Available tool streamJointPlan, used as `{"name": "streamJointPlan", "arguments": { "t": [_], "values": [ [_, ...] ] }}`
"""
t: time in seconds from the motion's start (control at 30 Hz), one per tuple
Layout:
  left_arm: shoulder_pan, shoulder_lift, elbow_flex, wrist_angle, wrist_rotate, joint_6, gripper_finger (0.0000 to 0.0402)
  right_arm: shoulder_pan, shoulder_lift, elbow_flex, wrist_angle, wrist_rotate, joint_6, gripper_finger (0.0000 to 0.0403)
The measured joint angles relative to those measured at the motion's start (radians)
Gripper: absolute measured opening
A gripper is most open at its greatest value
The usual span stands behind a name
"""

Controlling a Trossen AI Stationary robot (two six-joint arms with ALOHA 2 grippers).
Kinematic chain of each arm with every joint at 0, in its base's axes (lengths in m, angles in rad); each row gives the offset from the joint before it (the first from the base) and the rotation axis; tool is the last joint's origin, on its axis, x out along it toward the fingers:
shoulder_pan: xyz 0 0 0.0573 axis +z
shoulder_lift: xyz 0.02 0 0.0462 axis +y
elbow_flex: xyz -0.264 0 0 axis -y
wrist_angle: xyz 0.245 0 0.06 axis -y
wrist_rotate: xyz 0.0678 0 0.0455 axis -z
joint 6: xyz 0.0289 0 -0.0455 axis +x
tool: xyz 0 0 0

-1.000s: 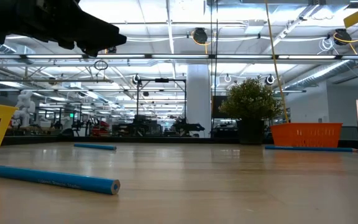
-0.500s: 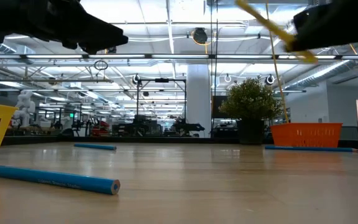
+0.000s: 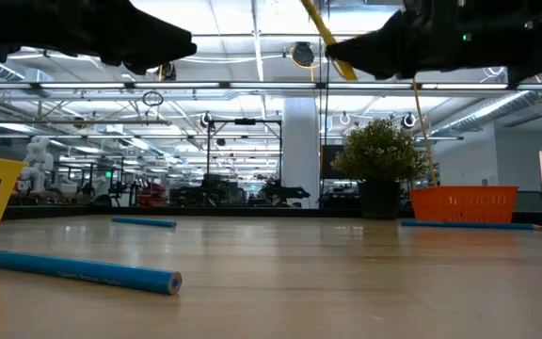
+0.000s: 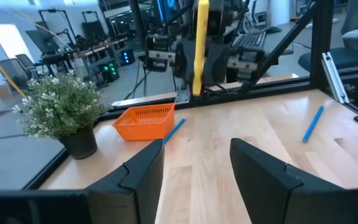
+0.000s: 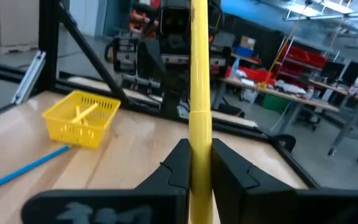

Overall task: Sort pens & pencils
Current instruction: Put the yellow ballpen into the yellow bin

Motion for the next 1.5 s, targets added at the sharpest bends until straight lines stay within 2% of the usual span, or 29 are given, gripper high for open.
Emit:
{"name": "streamJointPlan", "arguments": {
  "t": [0.33,0.43,0.53,0.63,0.8,0.93,1.5],
  "values": [
    [0.0,0.0,0.0,0.016,0.005,-0.033,0.0191,-0.001,0.017,-0.002,-0.009,-0.003,0.045,0.0026],
    [0.009,0.02,0.0,0.141,0.031,-0.077,0.0191,-0.004,0.027,-0.002,0.027,-0.023,0.08,0.0026],
    [0.024,0.09,0.001,0.263,0.094,-0.074,0.0191,-0.008,0.075,-0.001,0.118,-0.056,0.109,0.0026],
    [0.031,0.193,0.027,0.347,0.109,-0.064,0.0191,-0.008,0.165,0.026,0.221,-0.083,0.117,0.0026],
    [0.043,0.346,0.121,0.356,0.108,-0.045,0.0191,-0.007,0.303,0.113,0.246,-0.087,0.117,0.0026],
    [0.034,0.411,0.18,0.351,0.108,-0.014,0.0191,-0.007,0.355,0.169,0.247,-0.087,0.117,0.0026],
    [0.029,0.43,0.276,0.327,0.107,0.013,0.0191,-0.007,0.36,0.173,0.226,-0.099,0.154,0.0026]
  ]
}}
